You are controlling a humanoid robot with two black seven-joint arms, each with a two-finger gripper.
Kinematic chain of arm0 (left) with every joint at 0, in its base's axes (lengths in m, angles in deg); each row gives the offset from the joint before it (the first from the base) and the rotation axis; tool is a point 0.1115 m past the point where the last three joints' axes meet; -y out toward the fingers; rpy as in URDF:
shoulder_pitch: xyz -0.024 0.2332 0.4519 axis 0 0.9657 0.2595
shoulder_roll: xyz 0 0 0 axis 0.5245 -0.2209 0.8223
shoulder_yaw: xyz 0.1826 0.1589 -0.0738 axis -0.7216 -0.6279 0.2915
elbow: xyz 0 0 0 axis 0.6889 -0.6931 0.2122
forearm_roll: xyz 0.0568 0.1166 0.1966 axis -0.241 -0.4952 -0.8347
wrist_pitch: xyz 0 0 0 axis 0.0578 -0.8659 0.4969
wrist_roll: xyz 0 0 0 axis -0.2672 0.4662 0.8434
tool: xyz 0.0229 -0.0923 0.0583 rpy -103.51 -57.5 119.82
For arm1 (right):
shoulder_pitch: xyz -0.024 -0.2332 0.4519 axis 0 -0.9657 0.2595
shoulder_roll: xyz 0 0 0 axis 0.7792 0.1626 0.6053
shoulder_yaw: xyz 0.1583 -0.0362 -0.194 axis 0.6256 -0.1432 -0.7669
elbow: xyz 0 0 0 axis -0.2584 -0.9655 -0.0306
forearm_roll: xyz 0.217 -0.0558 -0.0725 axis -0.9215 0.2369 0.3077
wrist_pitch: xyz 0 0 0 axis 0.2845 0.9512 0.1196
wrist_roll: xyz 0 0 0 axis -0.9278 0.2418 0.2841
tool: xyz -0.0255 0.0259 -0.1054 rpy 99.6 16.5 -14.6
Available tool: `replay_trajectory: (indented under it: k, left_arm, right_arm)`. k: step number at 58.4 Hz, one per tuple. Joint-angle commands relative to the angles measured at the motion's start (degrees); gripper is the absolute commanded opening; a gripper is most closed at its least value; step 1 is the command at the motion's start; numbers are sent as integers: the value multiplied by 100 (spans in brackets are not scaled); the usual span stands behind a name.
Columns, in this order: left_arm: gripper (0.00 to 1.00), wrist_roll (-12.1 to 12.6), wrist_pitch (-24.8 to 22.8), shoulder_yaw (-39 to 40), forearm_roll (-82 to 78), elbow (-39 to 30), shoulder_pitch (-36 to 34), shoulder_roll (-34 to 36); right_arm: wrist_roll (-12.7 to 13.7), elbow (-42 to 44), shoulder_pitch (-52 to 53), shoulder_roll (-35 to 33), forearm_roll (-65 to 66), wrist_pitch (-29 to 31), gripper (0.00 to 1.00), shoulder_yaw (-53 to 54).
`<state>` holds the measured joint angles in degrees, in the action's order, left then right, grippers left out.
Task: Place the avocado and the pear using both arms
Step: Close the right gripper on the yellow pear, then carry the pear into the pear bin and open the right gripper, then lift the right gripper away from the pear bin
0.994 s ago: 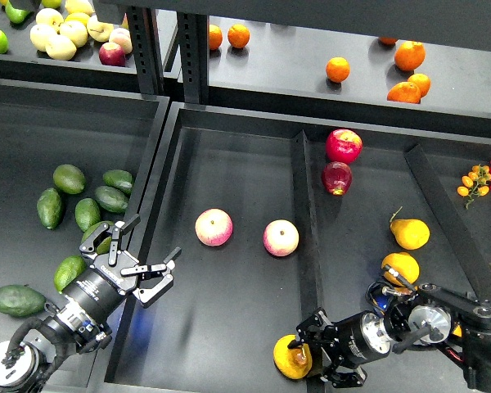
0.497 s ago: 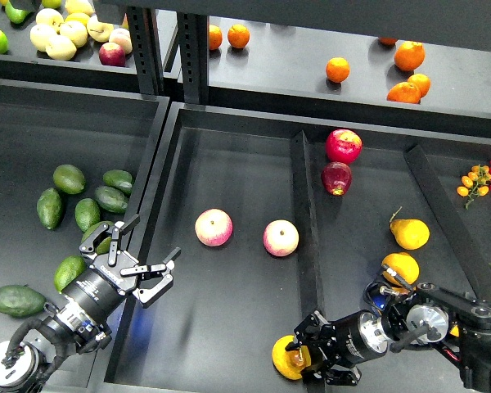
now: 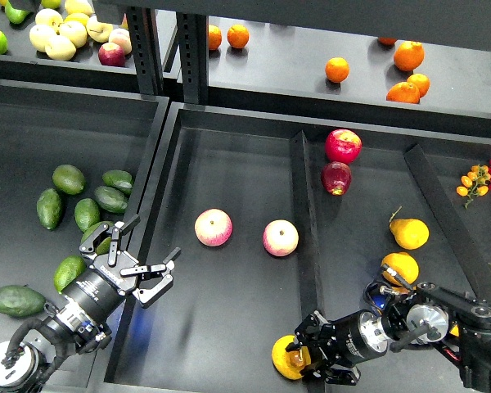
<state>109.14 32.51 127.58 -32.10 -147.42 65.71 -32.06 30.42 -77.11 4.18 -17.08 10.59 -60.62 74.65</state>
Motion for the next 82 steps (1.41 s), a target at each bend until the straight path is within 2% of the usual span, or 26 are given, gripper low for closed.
replay_trajectory:
  k: [1,8,22,40,52,75,80,82]
  left_arm:
    - [99,1,0,0,-4,2,4,0]
    - [99,1,0,0,-4,2,-5,0]
    - [99,1,0,-9,-4,11,-5,0]
    - [99,1,0,-71,-22,20,-5,0]
    - [99,1,0,-71,-66,11,-5,0]
    - [99,1,0,-71,-66,11,4,0]
    - [99,1,0,-62,-66,11,-5,0]
    - [99,1,0,-62,-66,11,4,0]
  right_arm:
    - [1,-59,201,-55,-196,5,25,349]
    - [1,-191,464,-231,-556,5,26,534]
    - [1,-736,658,-1724,-908,5,26,455]
    - [1,-754,52,-2392,-610,5,27,200]
    - [1,-596,-537,-2446,-187,5,29,288]
    - [1,108,-660,-1997,-55,5,36,393]
    - [1,125,-651,-1971,-64,5,42,393]
    - [1,125,-651,-1962,-64,5,49,393]
